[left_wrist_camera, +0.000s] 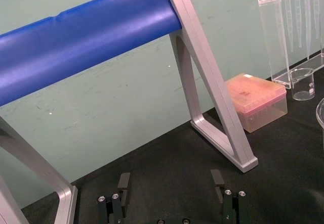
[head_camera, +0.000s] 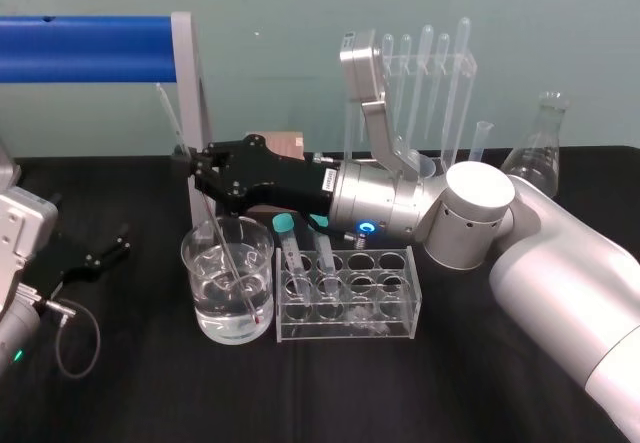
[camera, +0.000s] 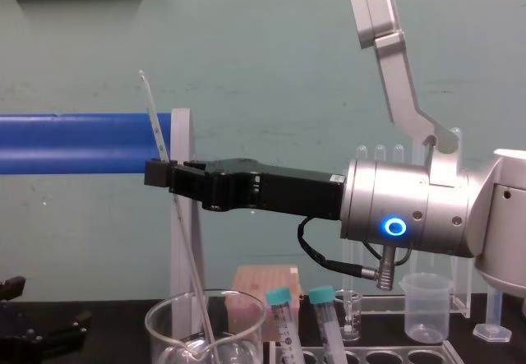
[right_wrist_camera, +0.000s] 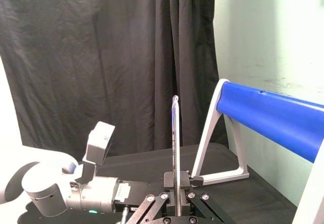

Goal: Hold the thermometer with one hand and immerse one end into the beaker, then reinsert it into the test tube rack.

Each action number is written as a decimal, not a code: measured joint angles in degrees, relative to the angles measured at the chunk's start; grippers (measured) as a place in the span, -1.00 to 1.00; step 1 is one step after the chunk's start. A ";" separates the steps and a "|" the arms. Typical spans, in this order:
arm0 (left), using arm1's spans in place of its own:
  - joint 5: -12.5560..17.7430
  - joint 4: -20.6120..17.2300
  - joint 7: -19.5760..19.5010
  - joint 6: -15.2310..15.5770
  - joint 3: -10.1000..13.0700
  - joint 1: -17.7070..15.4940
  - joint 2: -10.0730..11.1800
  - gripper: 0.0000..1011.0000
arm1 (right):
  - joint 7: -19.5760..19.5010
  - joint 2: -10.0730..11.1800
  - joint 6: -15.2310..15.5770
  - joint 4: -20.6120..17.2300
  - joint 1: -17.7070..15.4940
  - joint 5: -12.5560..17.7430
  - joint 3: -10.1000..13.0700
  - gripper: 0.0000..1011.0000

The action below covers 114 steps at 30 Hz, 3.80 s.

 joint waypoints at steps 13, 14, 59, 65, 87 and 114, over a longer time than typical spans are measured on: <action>0.00 0.00 0.00 0.00 0.00 0.00 0.00 0.99 | 0.55 -0.04 -0.05 0.25 0.11 0.22 -0.02 -0.89; 0.00 0.00 0.00 0.00 0.00 0.00 0.00 0.99 | 0.55 -0.04 -0.05 0.25 0.11 0.22 -0.02 -0.89; 0.00 0.00 0.00 0.00 0.00 0.00 0.00 0.99 | -0.25 1.03 0.35 -1.89 -0.68 0.06 -0.24 -0.89; 0.00 0.00 0.00 0.00 0.00 0.00 0.00 0.99 | -0.50 1.16 0.47 -2.16 -0.78 0.03 -0.27 -0.89; 0.00 0.00 0.00 0.00 0.00 0.00 0.00 0.99 | -0.67 1.50 0.59 -2.62 -0.94 0.09 -0.32 -0.89; 0.00 0.00 0.00 0.00 0.00 0.00 0.00 0.99 | -0.37 1.13 0.38 -1.92 -0.36 0.27 -0.01 -0.89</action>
